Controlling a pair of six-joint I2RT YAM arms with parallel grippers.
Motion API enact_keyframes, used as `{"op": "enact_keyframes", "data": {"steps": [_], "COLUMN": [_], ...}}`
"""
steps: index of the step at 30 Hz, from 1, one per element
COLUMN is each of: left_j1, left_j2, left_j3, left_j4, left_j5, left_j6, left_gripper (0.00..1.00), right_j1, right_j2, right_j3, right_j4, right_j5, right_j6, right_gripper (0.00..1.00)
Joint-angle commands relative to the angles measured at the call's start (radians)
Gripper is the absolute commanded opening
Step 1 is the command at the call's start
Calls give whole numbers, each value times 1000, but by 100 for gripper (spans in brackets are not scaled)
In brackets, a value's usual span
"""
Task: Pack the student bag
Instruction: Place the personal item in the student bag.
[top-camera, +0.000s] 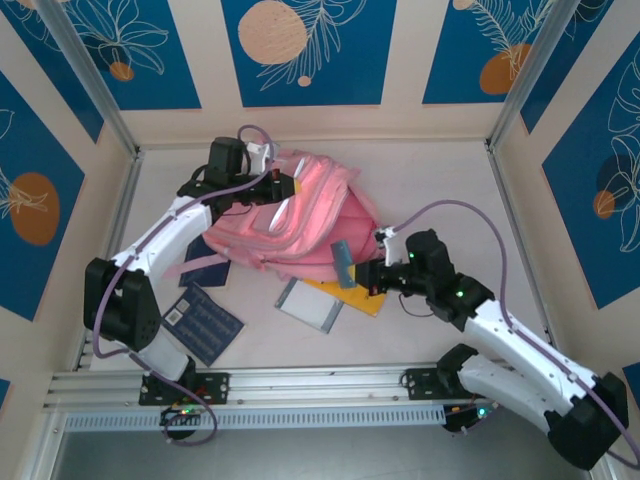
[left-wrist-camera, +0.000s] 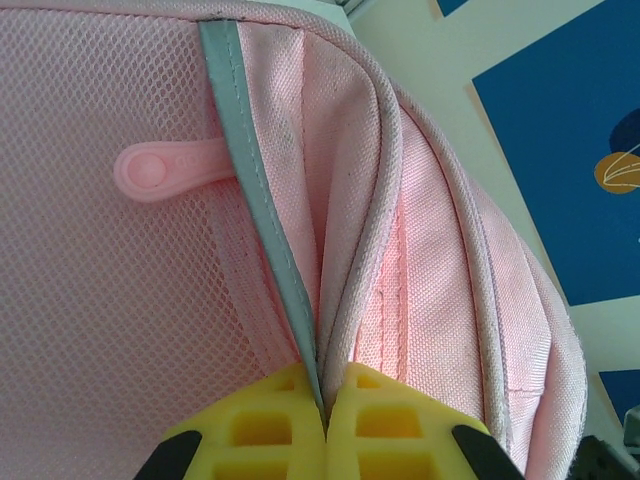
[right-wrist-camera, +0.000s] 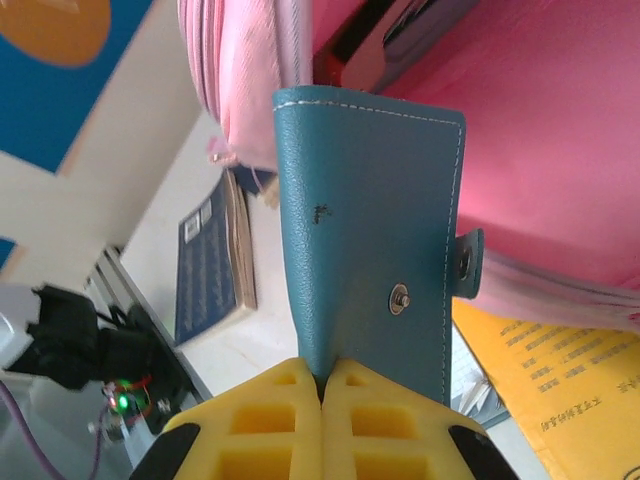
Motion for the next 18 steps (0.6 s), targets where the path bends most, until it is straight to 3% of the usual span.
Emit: {"op": "enact_keyframes", "data": {"steps": [1, 7, 18], "left_j1": [15, 19, 47], "left_j2": [-49, -101, -166], "left_j3": [70, 116, 240], "left_j4": [-49, -121, -235], "left_j5": [45, 55, 67], "left_j6": [14, 37, 71], "left_gripper": [0, 0, 0], "right_j1": [-71, -146, -116], "right_j2": [-84, -41, 194], "right_j3": [-19, 12, 46], "right_j4": [21, 81, 299], "right_j5": [16, -8, -10], "right_j6": [106, 223, 311], "right_gripper": [0, 0, 0]}}
